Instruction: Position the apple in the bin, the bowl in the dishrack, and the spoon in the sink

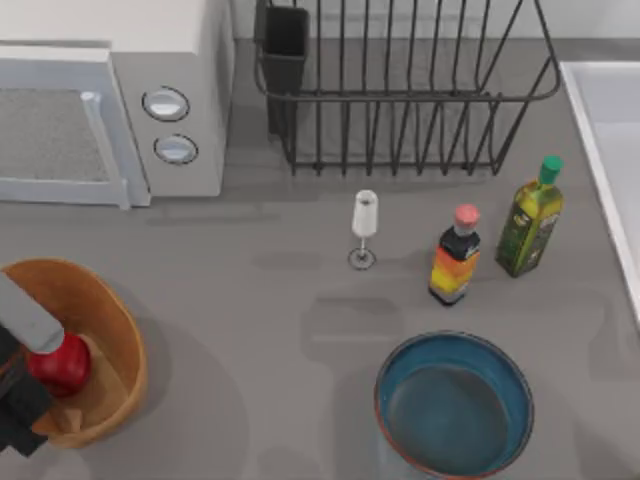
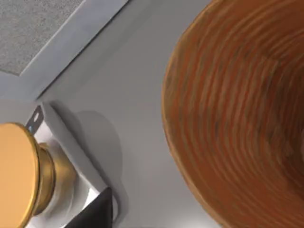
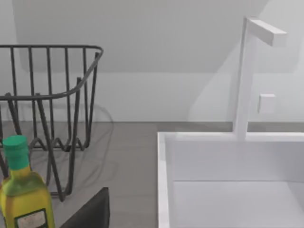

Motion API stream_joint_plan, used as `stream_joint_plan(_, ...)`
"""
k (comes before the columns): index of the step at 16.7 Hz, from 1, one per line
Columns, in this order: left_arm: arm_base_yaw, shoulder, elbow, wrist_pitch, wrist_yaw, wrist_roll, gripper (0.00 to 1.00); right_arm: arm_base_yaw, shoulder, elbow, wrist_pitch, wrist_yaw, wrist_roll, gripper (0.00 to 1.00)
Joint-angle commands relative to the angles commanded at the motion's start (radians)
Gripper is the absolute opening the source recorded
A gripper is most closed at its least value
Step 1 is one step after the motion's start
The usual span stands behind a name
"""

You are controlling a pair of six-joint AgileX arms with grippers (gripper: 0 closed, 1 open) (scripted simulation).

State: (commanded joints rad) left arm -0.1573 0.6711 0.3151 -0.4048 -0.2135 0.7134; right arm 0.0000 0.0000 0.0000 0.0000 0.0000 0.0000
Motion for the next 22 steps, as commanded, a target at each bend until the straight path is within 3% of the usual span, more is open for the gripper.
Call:
stream_joint_plan(5, 0.103, -0.443, -0.224, 0.247, 0.132, -0.481, 1.00, 0.000, 0.000, 0.000, 0.000, 0.000, 0.000, 1.00)
stream_joint_plan(9, 0.149, -0.637, -0.304, 0.378, 0.200, -0.679, 1.00, 0.000, 0.000, 0.000, 0.000, 0.000, 0.000, 1.00)
stream_joint_plan(18, 0.157, -0.671, -0.315, 0.405, 0.213, -0.713, 1.00, 0.005, 0.009, 0.009, -0.008, 0.000, 0.005, 1.00)
stream_joint_plan(22, 0.157, -0.671, -0.315, 0.405, 0.213, -0.713, 1.00, 0.060, 0.144, 0.117, -0.118, 0.000, 0.061, 1.00)
